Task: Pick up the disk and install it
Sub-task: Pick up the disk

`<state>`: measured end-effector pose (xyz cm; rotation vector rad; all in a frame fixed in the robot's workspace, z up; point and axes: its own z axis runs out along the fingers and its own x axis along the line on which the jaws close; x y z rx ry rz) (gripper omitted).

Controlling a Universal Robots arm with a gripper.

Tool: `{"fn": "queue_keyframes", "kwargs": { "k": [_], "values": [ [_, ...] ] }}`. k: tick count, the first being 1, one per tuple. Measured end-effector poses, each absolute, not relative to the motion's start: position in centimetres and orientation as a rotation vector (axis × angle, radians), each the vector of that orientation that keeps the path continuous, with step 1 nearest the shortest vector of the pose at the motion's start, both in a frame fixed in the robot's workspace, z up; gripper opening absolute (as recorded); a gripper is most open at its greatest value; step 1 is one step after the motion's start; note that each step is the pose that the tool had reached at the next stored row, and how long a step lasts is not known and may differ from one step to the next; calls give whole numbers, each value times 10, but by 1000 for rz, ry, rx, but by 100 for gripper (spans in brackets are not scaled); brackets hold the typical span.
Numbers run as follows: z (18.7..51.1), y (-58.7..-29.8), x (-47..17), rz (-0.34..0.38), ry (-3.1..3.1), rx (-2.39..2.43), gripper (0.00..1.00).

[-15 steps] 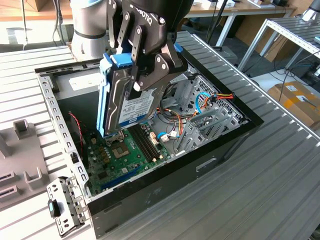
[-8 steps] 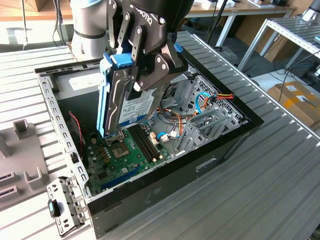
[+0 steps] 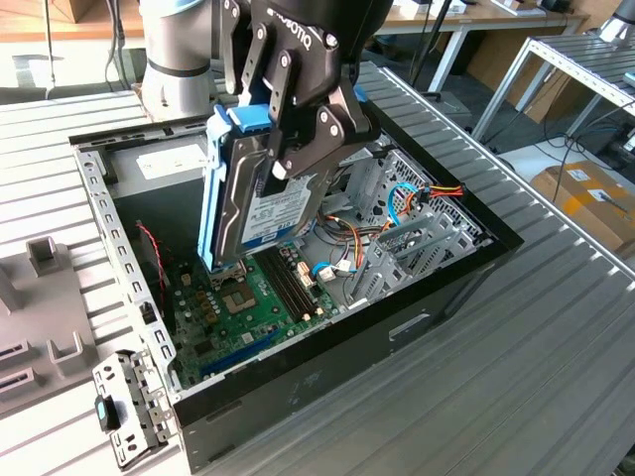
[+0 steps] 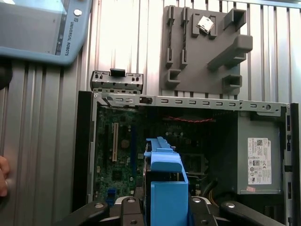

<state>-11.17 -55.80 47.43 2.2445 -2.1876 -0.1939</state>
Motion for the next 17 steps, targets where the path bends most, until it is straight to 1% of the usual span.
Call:
{"fn": "queue_keyframes", "kwargs": {
  "k": [17],
  "values": [
    [474,-558,-92,-194,-2188,2245,36]
  ]
}}
